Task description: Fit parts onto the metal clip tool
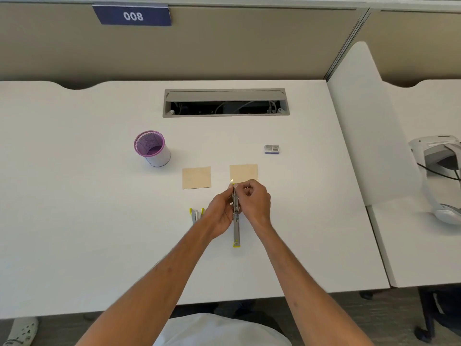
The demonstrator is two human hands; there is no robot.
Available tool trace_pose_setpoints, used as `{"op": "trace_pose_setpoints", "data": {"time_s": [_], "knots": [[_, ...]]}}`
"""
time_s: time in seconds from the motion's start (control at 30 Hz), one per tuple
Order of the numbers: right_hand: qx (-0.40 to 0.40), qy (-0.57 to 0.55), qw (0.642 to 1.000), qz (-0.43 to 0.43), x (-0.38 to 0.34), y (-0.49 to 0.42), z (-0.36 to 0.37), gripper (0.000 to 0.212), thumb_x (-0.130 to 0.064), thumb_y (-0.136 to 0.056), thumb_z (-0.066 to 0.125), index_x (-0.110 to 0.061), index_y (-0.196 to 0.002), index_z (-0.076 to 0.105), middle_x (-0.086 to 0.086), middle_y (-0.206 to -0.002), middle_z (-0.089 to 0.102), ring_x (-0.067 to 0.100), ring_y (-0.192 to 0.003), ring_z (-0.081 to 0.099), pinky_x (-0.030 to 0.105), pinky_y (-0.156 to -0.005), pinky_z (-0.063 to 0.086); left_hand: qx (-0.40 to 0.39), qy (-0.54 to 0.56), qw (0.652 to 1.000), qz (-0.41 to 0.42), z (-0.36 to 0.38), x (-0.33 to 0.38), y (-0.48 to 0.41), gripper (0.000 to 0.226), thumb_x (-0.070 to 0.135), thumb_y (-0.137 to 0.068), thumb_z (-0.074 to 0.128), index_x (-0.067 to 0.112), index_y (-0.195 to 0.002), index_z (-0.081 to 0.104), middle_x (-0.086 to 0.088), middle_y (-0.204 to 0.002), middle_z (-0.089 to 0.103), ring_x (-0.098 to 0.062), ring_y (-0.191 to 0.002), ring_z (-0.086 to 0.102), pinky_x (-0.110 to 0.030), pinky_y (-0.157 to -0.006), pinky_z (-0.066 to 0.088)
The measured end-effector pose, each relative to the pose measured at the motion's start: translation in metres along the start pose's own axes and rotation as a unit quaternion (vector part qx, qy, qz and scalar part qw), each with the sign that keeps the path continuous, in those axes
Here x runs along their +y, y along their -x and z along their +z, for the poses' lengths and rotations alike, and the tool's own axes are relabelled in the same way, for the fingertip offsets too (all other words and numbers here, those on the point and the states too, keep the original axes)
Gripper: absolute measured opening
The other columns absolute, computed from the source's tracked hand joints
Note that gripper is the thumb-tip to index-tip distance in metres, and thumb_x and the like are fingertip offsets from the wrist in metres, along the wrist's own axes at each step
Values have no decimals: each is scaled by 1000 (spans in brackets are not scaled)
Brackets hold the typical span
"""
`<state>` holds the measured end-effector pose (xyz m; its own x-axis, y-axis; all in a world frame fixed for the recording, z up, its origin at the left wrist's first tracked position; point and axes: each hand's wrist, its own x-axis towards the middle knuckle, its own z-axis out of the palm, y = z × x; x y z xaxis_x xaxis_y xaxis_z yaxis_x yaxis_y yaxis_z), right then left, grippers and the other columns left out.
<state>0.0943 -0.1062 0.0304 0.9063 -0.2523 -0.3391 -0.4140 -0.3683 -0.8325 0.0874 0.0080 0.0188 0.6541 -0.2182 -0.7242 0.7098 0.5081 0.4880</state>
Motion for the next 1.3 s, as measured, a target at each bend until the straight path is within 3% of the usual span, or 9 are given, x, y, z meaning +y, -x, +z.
{"op": "trace_pose_setpoints", "data": {"time_s": [0.27,0.47,0.63,0.8,0.9,0.97,1.1,1.2,1.3], "knots": [[-25,-29,999,-4,3,2,-1,10,-21,-101,73,-13,-98,71,6,-84,77,26,-78,76,52,-73,65,-2,-2,1000,-3,-1,0,-3,45,37,-119,45,2,-134,68,-13,-108,76,-22,-92,71,-34,-83,55],[-78,-72,994,19,10,4,-5,16,-11,-96,76,-17,-109,71,2,-92,79,13,-76,75,36,-68,64,-24,-15,1000,-11,-3,5,-6,50,40,-119,43,2,-133,73,-18,-121,80,-24,-96,81,-31,-77,65],[-87,-110,989,39,16,6,-4,20,-5,-94,76,-18,-109,72,4,-96,80,24,-90,79,39,-72,66,-18,-47,999,-18,-7,6,-3,60,47,-117,45,-2,-146,64,-27,-142,70,-31,-112,73,-37,-88,66],[-79,-148,983,70,20,5,-5,20,-10,-93,78,-20,-110,72,2,-97,81,25,-91,80,43,-73,66,-32,-146,987,-64,-18,0,11,61,56,-117,38,7,-130,72,-15,-112,79,-32,-102,77,-55,-114,55],[-79,-177,978,79,21,2,-7,21,-7,-92,79,-14,-111,73,8,-98,81,25,-90,79,39,-79,66,-31,-163,985,-51,-24,-3,15,55,51,-118,37,8,-124,70,-12,-101,77,-26,-90,74,-43,-90,60],[-77,-195,974,84,22,2,-7,16,-6,-94,77,-11,-109,74,9,-98,82,21,-88,77,34,-84,64,-25,-169,985,-35,-24,-6,16,46,45,-119,38,10,-124,67,-7,-90,71,-19,-77,67,-32,-73,54],[-17,-215,966,143,22,7,-3,9,-15,-101,68,-9,-99,75,3,-95,79,22,-95,74,37,-92,58,-1,-189,982,11,-21,-11,15,39,34,-120,38,12,-133,68,-1,-84,62,-14,-72,55,-29,-68,43],[5,-312,920,239,18,18,3,22,-17,-108,60,-6,-97,75,10,-95,77,21,-85,71,32,-84,59,18,-295,952,78,-17,-13,16,36,31,-120,38,13,-125,69,-2,-90,63,-14,-77,58,-21,-65,45],[-23,-475,821,315,14,28,5,35,-20,-115,47,1,-106,73,14,-96,77,24,-84,71,32,-78,59,42,-423,890,166,-11,-18,17,40,25,-120,40,8,-153,57,-17,-121,71,-31,-110,66,-22,-86,47]]}}
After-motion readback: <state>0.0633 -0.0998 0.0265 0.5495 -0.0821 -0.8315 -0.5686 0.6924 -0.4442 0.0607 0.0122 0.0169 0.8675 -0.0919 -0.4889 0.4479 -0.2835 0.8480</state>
